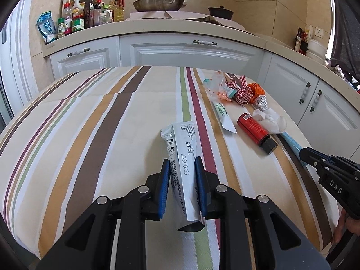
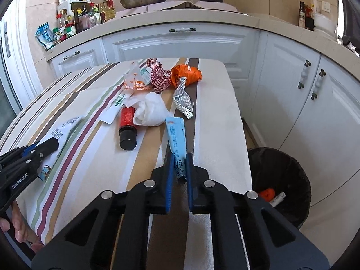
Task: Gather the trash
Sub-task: 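Grasp the blue tube with the right tool, then carry both tubes over the black bin and open both tools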
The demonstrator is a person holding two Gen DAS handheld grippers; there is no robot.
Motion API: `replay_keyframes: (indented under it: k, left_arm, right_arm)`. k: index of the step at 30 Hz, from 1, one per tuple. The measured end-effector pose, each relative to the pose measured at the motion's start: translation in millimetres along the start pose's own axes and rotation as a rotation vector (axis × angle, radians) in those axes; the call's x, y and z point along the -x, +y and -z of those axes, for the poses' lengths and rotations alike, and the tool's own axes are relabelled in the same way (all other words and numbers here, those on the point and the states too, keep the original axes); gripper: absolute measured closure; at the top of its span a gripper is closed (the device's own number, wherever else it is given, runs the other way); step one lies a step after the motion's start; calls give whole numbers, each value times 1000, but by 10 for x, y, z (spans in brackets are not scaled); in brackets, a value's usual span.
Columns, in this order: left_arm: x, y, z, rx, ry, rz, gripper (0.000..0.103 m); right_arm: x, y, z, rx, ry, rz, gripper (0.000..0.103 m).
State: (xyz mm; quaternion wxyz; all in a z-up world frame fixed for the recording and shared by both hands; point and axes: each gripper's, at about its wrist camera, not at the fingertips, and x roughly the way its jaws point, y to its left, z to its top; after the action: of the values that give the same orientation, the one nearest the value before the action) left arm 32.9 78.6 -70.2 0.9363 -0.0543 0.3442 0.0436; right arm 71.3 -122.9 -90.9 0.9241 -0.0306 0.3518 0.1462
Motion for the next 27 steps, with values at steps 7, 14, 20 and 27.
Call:
replay_keyframes:
  k: [7, 14, 20, 27]
  left_arm:
    - [92, -46, 8, -13, -25, -4, 80]
    - [261, -182, 14, -40, -65, 17, 81]
    - [357, -392, -14, -75, -97, 58, 81]
    - [424, -787, -52, -141, -131, 137, 81]
  right_arm:
    - [179, -1, 62, 7, -52, 1, 95]
    - [396, -80, 112, -9, -104, 16, 95]
    - [551, -238, 159, -34, -134, 47, 95]
    - [738, -515, 230, -73, -172, 112, 95]
